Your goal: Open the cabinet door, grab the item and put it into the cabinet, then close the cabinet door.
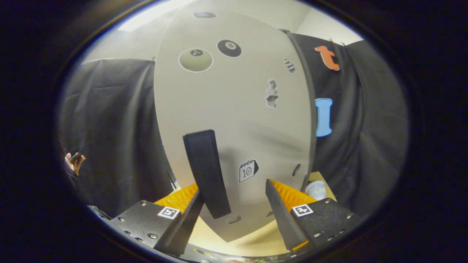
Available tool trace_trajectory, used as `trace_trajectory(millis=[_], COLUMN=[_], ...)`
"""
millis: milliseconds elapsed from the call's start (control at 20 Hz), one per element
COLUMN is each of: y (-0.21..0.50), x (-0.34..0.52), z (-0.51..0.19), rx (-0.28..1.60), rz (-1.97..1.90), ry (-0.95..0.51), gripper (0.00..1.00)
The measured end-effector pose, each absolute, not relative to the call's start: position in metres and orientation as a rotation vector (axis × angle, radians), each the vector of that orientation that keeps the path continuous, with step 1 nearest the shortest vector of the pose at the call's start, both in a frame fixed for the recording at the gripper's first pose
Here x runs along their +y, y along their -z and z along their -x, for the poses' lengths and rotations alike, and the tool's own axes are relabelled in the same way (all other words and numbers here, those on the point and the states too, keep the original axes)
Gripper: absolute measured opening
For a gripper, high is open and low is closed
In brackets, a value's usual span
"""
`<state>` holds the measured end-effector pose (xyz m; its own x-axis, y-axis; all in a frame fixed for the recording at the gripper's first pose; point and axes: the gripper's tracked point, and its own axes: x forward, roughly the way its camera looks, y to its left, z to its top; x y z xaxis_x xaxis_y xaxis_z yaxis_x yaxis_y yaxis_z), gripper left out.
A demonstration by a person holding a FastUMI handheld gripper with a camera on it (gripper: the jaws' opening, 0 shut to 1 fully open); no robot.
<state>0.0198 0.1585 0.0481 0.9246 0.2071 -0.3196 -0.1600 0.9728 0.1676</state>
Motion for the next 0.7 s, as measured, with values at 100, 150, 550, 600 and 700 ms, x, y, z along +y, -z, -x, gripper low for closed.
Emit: trace_trajectory(millis=[100, 150, 550, 600, 700], y=[-0.048, -0.046, -0.042, -0.042, -0.042], x=[0.173, 0.177, 0.196, 0.198, 0.202], z=[-0.034, -0.041, -0.070, -0.071, -0.075], rx=[0.337, 0.333, 0.321, 0.318, 0.310], rz=[-0.132, -0.130, -0.134, -0.128, -0.115], ry=[-0.221, -0.230, -0.275, -0.280, -0.286], gripper=[0.96, 0.96, 0.96, 0.96, 0.97])
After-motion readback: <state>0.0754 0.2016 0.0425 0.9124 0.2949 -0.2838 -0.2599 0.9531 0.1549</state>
